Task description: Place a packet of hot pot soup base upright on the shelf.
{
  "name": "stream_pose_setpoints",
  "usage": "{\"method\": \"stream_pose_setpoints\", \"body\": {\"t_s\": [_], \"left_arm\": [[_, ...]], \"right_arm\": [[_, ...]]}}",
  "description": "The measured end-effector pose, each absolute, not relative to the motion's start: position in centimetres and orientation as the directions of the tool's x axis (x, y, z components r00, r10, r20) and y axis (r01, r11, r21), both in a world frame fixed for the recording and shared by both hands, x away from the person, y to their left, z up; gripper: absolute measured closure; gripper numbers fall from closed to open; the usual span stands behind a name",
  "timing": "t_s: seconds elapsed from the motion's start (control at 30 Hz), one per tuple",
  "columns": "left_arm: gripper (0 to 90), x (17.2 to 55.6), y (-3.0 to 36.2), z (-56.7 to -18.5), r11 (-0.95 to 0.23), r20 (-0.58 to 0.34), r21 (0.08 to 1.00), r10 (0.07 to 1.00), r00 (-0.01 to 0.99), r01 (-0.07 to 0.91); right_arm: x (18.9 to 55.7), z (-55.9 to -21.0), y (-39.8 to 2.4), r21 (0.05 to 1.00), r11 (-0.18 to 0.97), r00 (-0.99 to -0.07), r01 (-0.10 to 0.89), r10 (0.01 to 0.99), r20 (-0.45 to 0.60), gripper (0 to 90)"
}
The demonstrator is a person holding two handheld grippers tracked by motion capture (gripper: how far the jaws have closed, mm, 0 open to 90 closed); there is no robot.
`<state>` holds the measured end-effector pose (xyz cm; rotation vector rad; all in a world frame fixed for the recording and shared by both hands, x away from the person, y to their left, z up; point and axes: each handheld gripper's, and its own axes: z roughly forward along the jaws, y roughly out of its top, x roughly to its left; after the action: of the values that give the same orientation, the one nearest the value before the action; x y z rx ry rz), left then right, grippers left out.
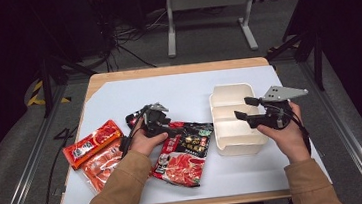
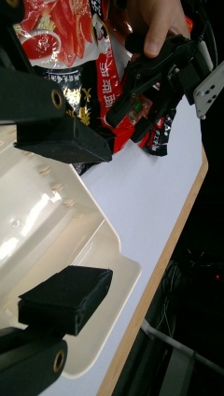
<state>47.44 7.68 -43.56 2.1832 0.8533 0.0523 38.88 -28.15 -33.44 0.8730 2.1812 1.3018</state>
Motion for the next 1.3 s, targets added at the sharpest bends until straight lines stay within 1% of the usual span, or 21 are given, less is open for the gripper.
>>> {"method": "stream_pose_setpoints", "body": {"t_s": [0.07, 0.13, 0.17, 0.23, 0.33, 0.43, 0.5, 0.53, 0.57, 0.6, 0.7, 0.87, 1.1, 1.23, 1.3], "left_arm": [[29.8, 47.5, 7.6, -43.8, -0.478, -0.238, 0.663, 0.595, 0.767, 0.577], [30.4, 47.6, 7.5, -44.0, -0.493, -0.224, 0.654, 0.599, 0.769, 0.574], [32.4, 47.6, 7.4, -44.0, -0.501, -0.217, 0.649, 0.600, 0.770, 0.573], [36.4, 47.7, 7.4, -44.1, -0.495, -0.239, 0.646, 0.591, 0.771, 0.580], [44.4, 47.8, 7.6, -44.0, -0.484, -0.262, 0.637, 0.596, 0.759, 0.600], [52.8, 47.9, 8.0, -44.0, -0.459, -0.309, 0.619, 0.603, 0.735, 0.637], [57.7, 48.0, 8.2, -44.0, -0.460, -0.316, 0.615, 0.600, 0.735, 0.640], [60.9, 48.0, 8.3, -44.0, -0.456, -0.335, 0.608, 0.595, 0.730, 0.650], [66.4, 48.0, 8.4, -44.0, -0.451, -0.366, 0.597, 0.583, 0.725, 0.664], [71.7, 47.9, 8.4, -44.0, -0.447, -0.371, 0.597, 0.583, 0.723, 0.666], [78.3, 47.8, 8.5, -43.7, -0.455, -0.361, 0.600, 0.580, 0.730, 0.658], [82.4, 47.4, 8.9, -42.8, -0.457, -0.356, 0.603, 0.579, 0.733, 0.654], [83.8, 46.5, 9.7, -41.2, -0.425, -0.364, 0.628, 0.580, 0.729, 0.652], [84.2, 45.3, 10.3, -39.6, -0.406, -0.345, 0.672, 0.568, 0.747, 0.619], [84.5, 44.4, 10.7, -38.5, -0.387, -0.327, 0.711, 0.557, 0.763, 0.587]], "right_arm": [[38.9, -33.5, -28.1, 0.889, 0.353, -0.697, 0.290, 0.715, -0.057, 36.7], [38.9, -33.5, -28.1, 0.889, 0.353, -0.697, 0.291, 0.715, -0.055, 36.6], [38.9, -33.5, -28.1, 0.889, 0.354, -0.699, 0.291, 0.713, -0.056, 36.5], [38.9, -33.5, -28.0, 0.888, 0.354, -0.700, 0.293, 0.712, -0.054, 36.3], [38.9, -33.6, -28.0, 0.887, 0.359, -0.701, 0.291, 0.711, -0.058, 36.2], [39.0, -33.7, -27.9, 0.886, 0.361, -0.706, 0.292, 0.706, -0.056, 36.0], [39.1, -33.7, -27.9, 0.885, 0.361, -0.708, 0.295, 0.705, -0.052, 35.3], [39.2, -33.8, -27.9, 0.884, 0.360, -0.710, 0.297, 0.703, -0.048, 35.3], [39.2, -33.8, -27.9, 0.884, 0.358, -0.709, 0.300, 0.703, -0.044, 35.2], [39.2, -33.8, -27.9, 0.883, 0.358, -0.709, 0.302, 0.704, -0.043, 35.1], [39.2, -33.8, -27.9, 0.882, 0.360, -0.709, 0.303, 0.704, -0.044, 34.8], [39.3, -33.8, -28.0, 0.884, 0.356, -0.708, 0.303, 0.705, -0.042, 34.6], [39.2, -33.8, -28.3, 0.886, 0.350, -0.703, 0.305, 0.710, -0.039, 34.8], [39.1, -33.6, -28.3, 0.889, 0.345, -0.701, 0.301, 0.712, -0.039, 35.0], [39.1, -33.5, -28.3, 0.890, 0.344, -0.702, 0.299, 0.712, -0.039, 35.3]]}}
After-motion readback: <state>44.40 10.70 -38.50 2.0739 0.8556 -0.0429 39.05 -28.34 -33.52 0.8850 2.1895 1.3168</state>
